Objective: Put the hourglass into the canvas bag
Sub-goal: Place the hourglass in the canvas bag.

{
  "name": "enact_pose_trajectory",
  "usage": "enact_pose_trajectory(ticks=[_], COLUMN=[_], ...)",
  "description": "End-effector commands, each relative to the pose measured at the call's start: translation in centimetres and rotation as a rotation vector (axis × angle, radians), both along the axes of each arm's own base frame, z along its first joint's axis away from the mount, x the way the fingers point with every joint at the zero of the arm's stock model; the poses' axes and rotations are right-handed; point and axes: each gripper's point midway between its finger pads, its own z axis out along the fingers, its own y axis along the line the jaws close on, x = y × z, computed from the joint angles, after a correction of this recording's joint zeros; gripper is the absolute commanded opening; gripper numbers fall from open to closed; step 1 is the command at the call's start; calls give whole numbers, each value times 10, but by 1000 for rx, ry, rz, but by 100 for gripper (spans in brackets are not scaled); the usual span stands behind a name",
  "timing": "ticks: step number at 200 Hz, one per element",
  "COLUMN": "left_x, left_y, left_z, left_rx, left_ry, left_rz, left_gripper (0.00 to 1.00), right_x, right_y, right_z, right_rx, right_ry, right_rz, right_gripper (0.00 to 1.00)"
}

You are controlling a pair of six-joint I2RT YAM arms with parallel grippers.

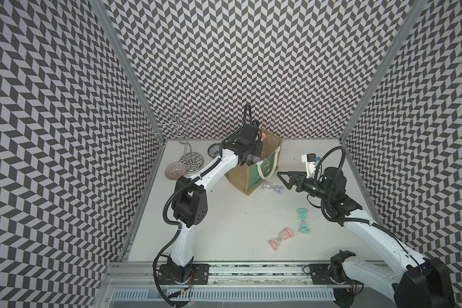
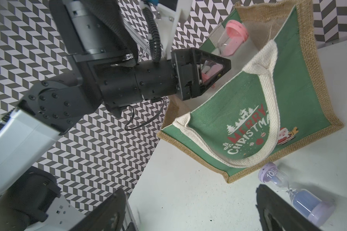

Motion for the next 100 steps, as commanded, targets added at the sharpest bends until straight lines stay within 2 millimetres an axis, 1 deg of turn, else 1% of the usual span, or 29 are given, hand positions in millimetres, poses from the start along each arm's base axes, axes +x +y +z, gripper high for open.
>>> enact_pose_trajectory(ticks=[1, 26, 50, 85, 100], left_x=[9, 17, 16, 14, 12], left_y=[6, 10, 11, 16, 18], left_z=[-11, -38, -63, -77, -80], left_rx=[61, 117, 147, 186, 195], left_ry=[28, 71, 114, 135, 141], left_rz=[21, 42, 45, 48, 50], left_gripper=[16, 18, 20, 28, 29], right_x=[6, 8, 8, 8, 8], right_y=[3, 3, 3, 3, 1], right_z=[23, 19, 17, 15, 16], right_rx=[16, 16, 16, 17, 17], right_ry=[-87, -81, -80, -76, -77], right_rz=[-1, -2, -5, -4, -16], right_gripper=[99, 99, 99, 99, 99])
